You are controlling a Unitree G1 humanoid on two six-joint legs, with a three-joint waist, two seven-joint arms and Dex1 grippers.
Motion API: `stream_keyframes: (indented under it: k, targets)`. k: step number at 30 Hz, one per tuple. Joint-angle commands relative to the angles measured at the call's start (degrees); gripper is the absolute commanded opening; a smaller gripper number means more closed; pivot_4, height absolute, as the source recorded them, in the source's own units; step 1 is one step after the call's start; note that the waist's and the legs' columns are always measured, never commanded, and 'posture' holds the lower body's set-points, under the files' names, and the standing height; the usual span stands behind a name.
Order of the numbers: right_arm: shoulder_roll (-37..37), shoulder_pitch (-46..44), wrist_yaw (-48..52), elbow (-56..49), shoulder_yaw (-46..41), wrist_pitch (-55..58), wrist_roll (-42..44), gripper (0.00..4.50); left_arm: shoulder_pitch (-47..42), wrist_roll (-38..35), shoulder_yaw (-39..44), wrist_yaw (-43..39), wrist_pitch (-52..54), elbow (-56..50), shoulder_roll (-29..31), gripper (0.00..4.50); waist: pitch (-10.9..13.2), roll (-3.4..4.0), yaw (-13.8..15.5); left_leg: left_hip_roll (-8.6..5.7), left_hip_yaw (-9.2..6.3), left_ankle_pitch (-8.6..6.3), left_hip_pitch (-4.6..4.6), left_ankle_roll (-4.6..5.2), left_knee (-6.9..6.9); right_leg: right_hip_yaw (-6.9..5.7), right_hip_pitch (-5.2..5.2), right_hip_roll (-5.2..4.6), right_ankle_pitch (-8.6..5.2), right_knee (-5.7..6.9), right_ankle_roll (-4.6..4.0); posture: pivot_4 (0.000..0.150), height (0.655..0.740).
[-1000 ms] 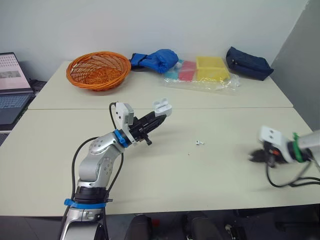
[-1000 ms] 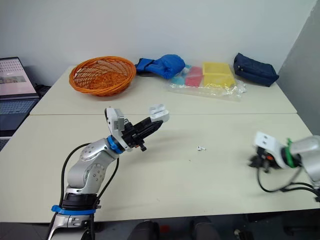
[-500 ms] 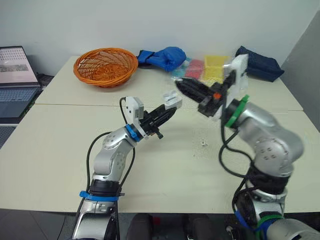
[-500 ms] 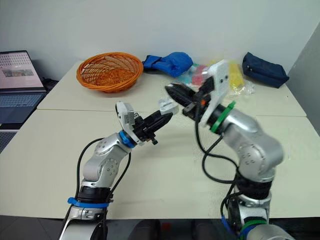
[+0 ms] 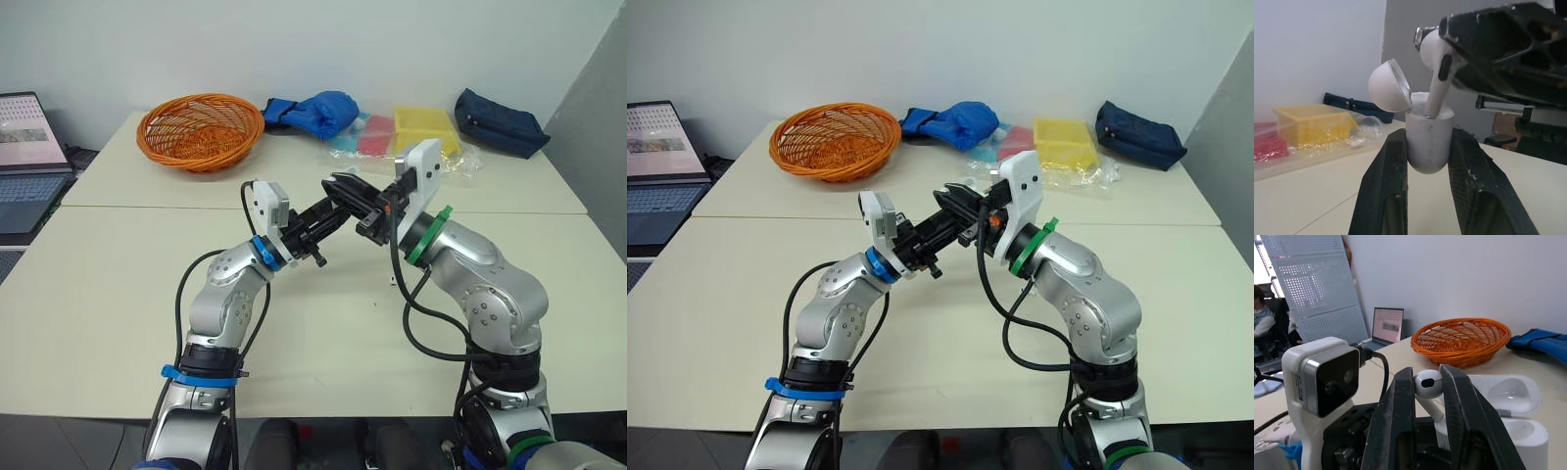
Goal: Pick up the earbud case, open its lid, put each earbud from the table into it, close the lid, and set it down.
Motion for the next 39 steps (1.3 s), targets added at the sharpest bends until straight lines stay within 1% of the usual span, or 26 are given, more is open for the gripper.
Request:
stream_keyframes:
  k: [1, 13, 27, 29, 30, 33, 39]
  targets:
    - [-1.0, -0.2, -0.2, -0.4, 0.1, -1.9, 0.0, 0.39, -0.8, -0.8, 0.2, -0.7, -0.9, -1.9, 0.3, 0.76, 0.0, 0.00, 0.0, -0.01, 0.00, 0.00, 0.00, 0.00, 0.00, -0.01, 0.00, 0.00, 0.00, 0.00, 0.00, 0.150, 0.7400]
    - [-2.7, -0.1, 0.0, 0.2, -0.5, -2.1, 1.9, 0.39, -0.4, -1.3, 0.5, -1.2, -0.7, -2.6, 0.9, 0.76, 0.0, 0.00, 0.0, 0.00, 0.00, 0.00, -0.01, 0.00, -0.01, 0.00, 0.00, -0.01, 0.00, -0.02, 0.00, 0.150, 0.7400]
    - [-2.7, 1.3, -2.3, 0.3, 0.5, -1.4, 2.8, 0.39, -1.3, -1.9, 0.4, -1.4, -0.2, -2.8, 0.6, 0.76, 0.0, 0.00, 0.0, 0.00, -0.01, 0.00, -0.02, 0.00, -0.02, 0.01, -0.01, -0.01, 0.00, -0.04, 0.00, 0.150, 0.7400]
    - [-2.7, 1.2, -2.6, 0.7, 0.3, -1.6, 2.6, 1.14, -1.4, -2.0, 0.4, -1.3, 0.1, -3.2, 0.5, 0.76, 0.0, 0.00, 0.0, 0.00, 0.00, 0.00, -0.02, 0.00, -0.02, 0.01, -0.01, -0.01, 0.00, -0.05, 0.00, 0.150, 0.7400]
    - [-2.6, 1.1, -2.8, 0.9, 0.1, -1.8, 2.6, 1.42, -1.5, -2.0, 0.3, -1.2, 0.3, -3.2, 0.4, 0.76, 0.0, 0.00, 0.0, 0.00, 0.00, 0.00, -0.02, 0.00, -0.02, 0.01, -0.01, -0.01, 0.00, -0.05, 0.00, 0.150, 0.7400]
    - [-2.6, 1.0, -3.0, 1.2, 0.1, -2.2, 2.4, 2.47, -1.5, -2.2, 0.4, -1.3, 0.6, -3.3, 0.5, 0.76, 0.0, 0.00, 0.0, 0.00, -0.01, 0.00, -0.02, 0.00, -0.03, 0.00, -0.01, -0.01, 0.00, -0.05, 0.00, 0.150, 0.7400]
    - [-4.0, 1.0, -2.4, 1.5, -0.2, -4.1, 1.6, 2.47, -1.7, -2.4, 0.2, -1.2, 1.2, -3.8, 0.3, 0.76, 0.0, 0.00, 0.0, 0.00, 0.00, 0.00, -0.03, 0.00, -0.03, 0.00, -0.01, -0.02, 0.00, -0.07, 0.00, 0.150, 0.7400]
